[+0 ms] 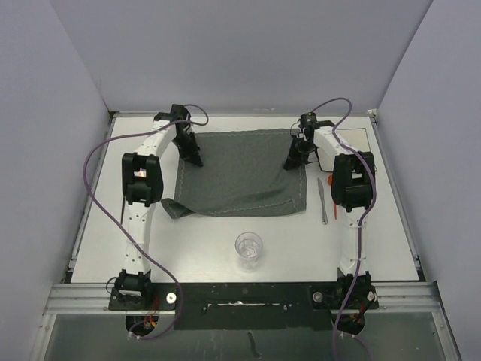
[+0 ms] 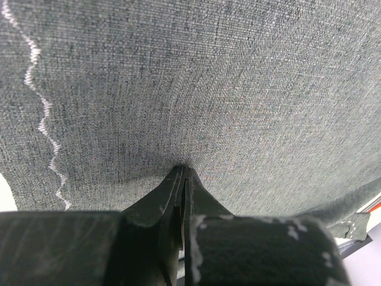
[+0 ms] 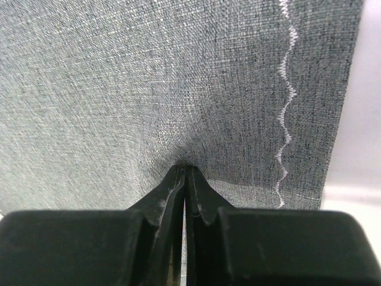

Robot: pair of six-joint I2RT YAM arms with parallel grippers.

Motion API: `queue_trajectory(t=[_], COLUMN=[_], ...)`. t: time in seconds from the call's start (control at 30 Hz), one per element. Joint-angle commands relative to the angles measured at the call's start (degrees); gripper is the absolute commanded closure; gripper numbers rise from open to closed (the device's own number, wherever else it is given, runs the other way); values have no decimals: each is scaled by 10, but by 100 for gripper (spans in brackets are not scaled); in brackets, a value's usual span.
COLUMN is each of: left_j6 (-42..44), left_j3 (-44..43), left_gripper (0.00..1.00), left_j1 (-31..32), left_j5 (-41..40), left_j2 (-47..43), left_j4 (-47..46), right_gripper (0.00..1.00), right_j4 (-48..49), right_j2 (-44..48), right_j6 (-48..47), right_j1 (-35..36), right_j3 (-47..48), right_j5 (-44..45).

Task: Set the dinner table for one person
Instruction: Flatten out the napkin at the center of the board.

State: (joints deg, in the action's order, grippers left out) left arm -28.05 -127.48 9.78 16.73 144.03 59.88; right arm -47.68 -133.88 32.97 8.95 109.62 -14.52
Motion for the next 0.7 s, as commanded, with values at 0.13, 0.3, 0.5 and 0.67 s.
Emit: queue_trajectory(t=[0.13, 0.3, 0.5, 0.67], left_j6=[3, 1, -3, -10], left_j3=[-195, -192, -199, -227], left_gripper=[100, 100, 100, 100], left_j1=[-28, -33, -37, -40], left_j5=[-7, 6, 25, 39], left_j2=[121, 125, 142, 164], left_j4=[72, 53, 35, 23], right_gripper=[100, 100, 100, 100], right_j4=[-20, -26, -34, -39], right_j2=[-19, -42, -72, -91], right_j6=[-13, -9, -6, -2], right_j1=[-7, -15, -20, -25], right_j3=[18, 48, 96, 128], right_j5=[49, 46, 48, 46])
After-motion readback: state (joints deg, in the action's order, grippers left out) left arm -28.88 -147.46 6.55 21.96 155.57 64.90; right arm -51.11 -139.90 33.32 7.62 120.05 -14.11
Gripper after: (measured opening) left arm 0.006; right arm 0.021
